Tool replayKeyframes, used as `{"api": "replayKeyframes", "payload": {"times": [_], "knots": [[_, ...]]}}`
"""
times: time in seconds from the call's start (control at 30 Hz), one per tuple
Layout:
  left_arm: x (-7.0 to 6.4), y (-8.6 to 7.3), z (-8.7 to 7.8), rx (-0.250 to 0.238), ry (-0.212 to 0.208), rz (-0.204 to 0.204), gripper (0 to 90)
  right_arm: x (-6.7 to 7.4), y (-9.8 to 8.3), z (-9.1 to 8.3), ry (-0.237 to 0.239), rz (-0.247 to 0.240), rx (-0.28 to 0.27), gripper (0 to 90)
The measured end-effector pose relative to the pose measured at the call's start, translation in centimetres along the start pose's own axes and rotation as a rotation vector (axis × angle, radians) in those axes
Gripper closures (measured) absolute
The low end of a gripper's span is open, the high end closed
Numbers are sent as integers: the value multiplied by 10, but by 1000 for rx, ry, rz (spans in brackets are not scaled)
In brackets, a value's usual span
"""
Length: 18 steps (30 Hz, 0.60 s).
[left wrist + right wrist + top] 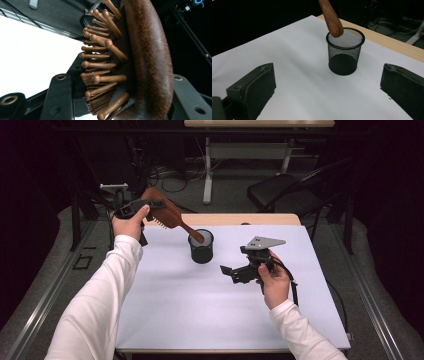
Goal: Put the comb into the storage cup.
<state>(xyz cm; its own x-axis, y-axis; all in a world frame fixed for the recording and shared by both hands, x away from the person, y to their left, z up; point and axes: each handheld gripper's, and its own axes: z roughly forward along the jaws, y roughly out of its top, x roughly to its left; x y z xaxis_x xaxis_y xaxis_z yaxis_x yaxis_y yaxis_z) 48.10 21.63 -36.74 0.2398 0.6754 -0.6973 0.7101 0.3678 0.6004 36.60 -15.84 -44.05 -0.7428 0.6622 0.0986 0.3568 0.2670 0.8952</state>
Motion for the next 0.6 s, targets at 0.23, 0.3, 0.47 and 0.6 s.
{"api": "replayKeyframes", "payload": {"times": [0.23, 0.3, 0.47, 0.6], "knots": [[-1, -1, 4, -8, 13, 11, 481, -10, -4, -3, -48, 26, -6, 0], [-1, -1, 4, -11, 19, 20, 481, -13, -6, -4, -68, 28, -7, 0], [-2, -2, 8, -19, 33, 32, 481, -21, -11, -7, -100, 53, -18, 0], [-2, -3, 10, -20, 37, 37, 481, -26, -16, -9, -117, 77, -25, 0]]}}
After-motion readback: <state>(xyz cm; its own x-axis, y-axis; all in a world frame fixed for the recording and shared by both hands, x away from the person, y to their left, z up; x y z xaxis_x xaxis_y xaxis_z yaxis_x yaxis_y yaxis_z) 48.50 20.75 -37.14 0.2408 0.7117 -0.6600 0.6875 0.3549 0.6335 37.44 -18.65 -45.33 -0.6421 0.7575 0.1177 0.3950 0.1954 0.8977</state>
